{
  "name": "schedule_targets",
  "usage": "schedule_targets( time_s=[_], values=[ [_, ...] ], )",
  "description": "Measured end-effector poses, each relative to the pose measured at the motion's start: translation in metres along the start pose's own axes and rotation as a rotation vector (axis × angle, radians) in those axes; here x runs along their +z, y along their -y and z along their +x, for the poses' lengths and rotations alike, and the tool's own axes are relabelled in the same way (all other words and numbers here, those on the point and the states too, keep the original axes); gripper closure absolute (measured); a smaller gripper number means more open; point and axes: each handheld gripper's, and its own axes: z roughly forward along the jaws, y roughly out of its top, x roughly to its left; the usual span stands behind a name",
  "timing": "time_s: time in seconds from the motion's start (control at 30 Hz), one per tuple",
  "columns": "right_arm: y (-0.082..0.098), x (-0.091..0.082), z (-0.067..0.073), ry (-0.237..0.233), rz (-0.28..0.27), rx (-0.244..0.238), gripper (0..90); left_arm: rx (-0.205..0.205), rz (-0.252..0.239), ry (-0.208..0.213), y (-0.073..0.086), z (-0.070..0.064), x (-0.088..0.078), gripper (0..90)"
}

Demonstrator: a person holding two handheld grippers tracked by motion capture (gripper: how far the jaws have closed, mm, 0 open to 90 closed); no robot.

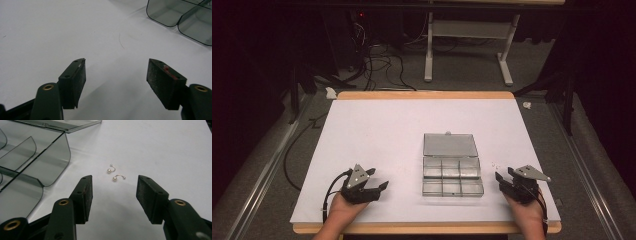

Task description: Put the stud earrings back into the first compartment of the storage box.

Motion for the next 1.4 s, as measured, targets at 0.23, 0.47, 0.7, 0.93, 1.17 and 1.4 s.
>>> schedule_targets(
  time_s=[0.23, 0.47, 0.7, 0.93, 1.17, 1.4],
  values=[
    [0.0, -0.001, -0.002, 0.034, -0.007, 0.023, 51.8, 0.033, 0.016, -0.011, -0.001, -0.003, 0.002, 32.3],
    [-0.006, -0.007, 0.003, 0.028, 0.017, 0.011, 46.9, 0.01, -0.005, -0.013, 0.0, -0.001, -0.001, 32.0],
    [-0.012, -0.007, -0.001, 0.024, 0.062, 0.017, 45.7, 0.021, -0.004, -0.009, 0.0, -0.003, 0.0, 31.8],
    [-0.011, -0.004, -0.002, -0.007, 0.122, 0.0, 46.9, 0.024, -0.005, -0.004, 0.0, -0.003, 0.0, 29.4],
    [-0.008, 0.0, 0.0, -0.02, 0.166, -0.012, 50.4, 0.044, 0.001, -0.005, 0.0, -0.005, 0.0, 30.4],
    [-0.016, -0.004, -0.001, -0.03, 0.234, -0.054, 53.3, 0.038, 0.005, -0.018, 0.0, -0.005, 0.001, 28.9]
  ],
)
